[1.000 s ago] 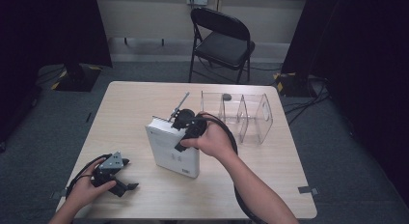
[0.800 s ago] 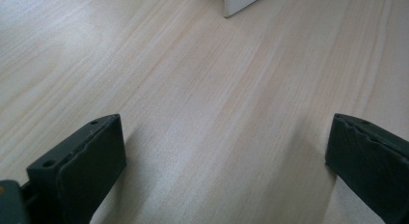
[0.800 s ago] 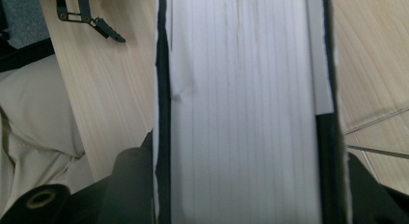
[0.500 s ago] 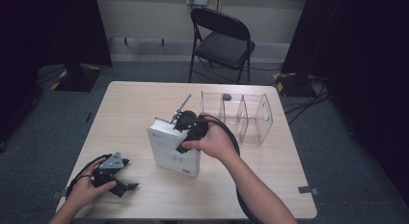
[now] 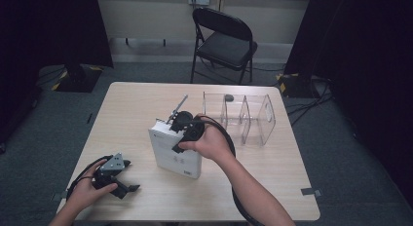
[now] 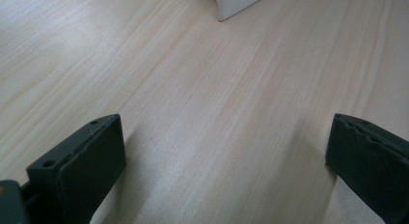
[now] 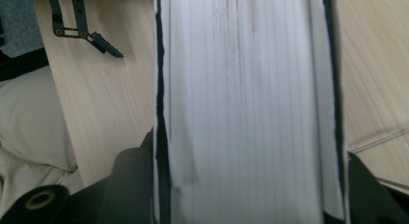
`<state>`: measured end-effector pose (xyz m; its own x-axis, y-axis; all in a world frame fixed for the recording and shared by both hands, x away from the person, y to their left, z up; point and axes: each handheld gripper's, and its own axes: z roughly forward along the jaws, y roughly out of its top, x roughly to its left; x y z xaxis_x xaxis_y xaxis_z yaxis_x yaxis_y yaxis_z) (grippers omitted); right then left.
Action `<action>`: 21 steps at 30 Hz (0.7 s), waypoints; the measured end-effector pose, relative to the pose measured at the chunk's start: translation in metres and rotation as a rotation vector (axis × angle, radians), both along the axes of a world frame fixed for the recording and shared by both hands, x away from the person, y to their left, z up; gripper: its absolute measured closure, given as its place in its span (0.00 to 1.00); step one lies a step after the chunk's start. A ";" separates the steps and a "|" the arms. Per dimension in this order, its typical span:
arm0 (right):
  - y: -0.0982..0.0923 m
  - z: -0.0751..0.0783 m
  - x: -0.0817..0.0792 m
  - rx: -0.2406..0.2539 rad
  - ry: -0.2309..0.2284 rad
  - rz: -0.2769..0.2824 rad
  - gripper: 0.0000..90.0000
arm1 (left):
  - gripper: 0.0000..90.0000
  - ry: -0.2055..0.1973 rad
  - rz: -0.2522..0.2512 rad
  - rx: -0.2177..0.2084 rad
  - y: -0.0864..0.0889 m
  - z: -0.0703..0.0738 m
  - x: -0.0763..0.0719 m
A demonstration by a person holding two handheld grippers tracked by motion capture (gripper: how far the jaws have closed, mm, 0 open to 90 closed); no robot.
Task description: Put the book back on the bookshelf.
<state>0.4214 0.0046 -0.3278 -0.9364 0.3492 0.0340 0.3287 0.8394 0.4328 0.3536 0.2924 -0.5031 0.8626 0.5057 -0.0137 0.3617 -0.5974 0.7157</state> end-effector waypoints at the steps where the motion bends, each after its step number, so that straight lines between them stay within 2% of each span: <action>1: -0.001 0.000 0.000 0.000 0.004 -0.005 0.57 | 0.00 0.001 0.001 -0.001 0.000 0.000 0.000; 3: -0.002 0.001 -0.001 0.008 0.002 -0.013 0.58 | 0.00 0.001 0.001 -0.001 0.000 0.000 0.000; 6: -0.007 0.003 -0.001 0.014 0.037 -0.028 0.58 | 0.00 0.001 0.001 -0.001 0.000 0.000 0.000; 12: -0.014 0.006 -0.001 0.034 0.037 -0.042 0.58 | 0.00 0.001 0.001 -0.001 0.000 0.000 0.000; 21: -0.035 0.021 0.000 0.053 0.034 -0.087 0.58 | 0.00 0.001 0.001 -0.001 0.000 0.000 0.000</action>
<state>0.4215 -0.0306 -0.3068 -0.9007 0.4260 0.0856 0.4146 0.7834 0.4630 0.3536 0.2923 -0.5032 0.8621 0.5065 -0.0152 0.3630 -0.5964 0.7159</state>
